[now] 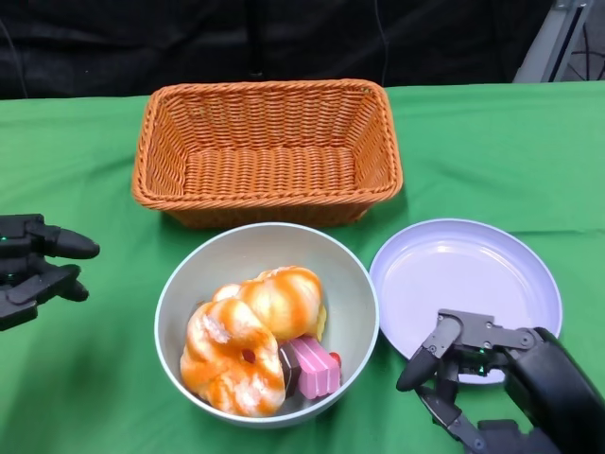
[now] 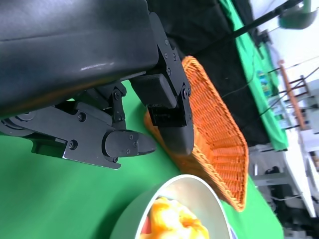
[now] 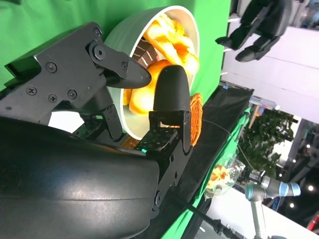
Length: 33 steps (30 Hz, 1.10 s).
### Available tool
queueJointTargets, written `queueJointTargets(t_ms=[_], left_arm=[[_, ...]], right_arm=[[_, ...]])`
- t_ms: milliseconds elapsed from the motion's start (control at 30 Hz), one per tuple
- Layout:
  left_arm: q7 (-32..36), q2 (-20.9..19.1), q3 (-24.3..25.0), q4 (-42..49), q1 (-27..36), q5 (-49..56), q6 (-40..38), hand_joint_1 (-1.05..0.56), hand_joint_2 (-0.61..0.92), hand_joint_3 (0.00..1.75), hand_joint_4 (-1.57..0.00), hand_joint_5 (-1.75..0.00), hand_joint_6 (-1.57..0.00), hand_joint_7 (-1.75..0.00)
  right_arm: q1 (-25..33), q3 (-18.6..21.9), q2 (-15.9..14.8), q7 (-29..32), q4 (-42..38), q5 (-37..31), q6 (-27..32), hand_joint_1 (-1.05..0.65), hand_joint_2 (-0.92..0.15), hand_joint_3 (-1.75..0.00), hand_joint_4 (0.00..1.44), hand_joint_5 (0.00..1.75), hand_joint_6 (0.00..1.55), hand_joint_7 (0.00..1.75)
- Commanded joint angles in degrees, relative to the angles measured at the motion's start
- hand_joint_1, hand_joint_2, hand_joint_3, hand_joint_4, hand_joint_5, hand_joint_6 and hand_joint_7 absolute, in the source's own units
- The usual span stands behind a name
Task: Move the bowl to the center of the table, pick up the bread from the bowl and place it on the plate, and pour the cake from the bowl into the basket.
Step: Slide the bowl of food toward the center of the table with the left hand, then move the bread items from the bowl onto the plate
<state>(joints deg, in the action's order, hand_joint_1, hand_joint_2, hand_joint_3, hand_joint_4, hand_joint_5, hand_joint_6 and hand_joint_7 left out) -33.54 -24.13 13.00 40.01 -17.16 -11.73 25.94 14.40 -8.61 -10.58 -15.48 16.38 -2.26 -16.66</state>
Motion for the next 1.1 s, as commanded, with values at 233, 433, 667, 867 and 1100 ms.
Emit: queueJointTargets(t_ms=[233,433,667,867,1100], left_arm=[[2.0,1.7,0.5,0.2,0.5,0.2,3.5,-0.09,0.92,0.42,-0.72,-1.36,-0.84,-0.97],[1.5,2.3,0.2,0.1,0.5,-0.3,3.2,-0.07,0.92,0.42,-0.71,-1.37,-0.83,-0.99],[2.8,2.8,-0.5,0.6,0.4,1.3,4.6,-0.06,0.91,0.42,-0.73,-1.34,-0.85,-0.98],[2.8,2.8,-1.2,1.1,0.5,2.0,6.1,-0.06,0.91,0.42,-0.74,-1.32,-0.84,-0.97],[2.8,2.9,-2.0,0.9,0.6,2.7,6.1,-0.07,0.89,0.42,-0.75,-1.32,-0.85,-0.97]], right_arm=[[1.4,1.4,-6.1,-3.4,16.1,-3.0,1.1,-0.33,-0.91,-0.01,0.59,0.74,0.71,0.27],[-3.5,-0.4,-6.6,-5.4,21.3,-5.5,9.0,-0.46,-0.90,0.00,0.58,0.61,0.65,0.10],[-15.2,-5.4,-6.0,-5.9,16.0,-14.2,15.0,-0.55,-0.90,0.00,0.56,0.50,0.62,0.04],[-21.6,-10.0,-4.2,-4.2,7.5,-21.1,16.2,-0.59,-0.90,0.00,0.66,0.32,0.62,0.01],[-27.3,-14.9,-2.0,0.9,-3.7,-31.3,15.9,-0.70,-0.92,-0.02,0.79,0.25,0.62,0.00]])
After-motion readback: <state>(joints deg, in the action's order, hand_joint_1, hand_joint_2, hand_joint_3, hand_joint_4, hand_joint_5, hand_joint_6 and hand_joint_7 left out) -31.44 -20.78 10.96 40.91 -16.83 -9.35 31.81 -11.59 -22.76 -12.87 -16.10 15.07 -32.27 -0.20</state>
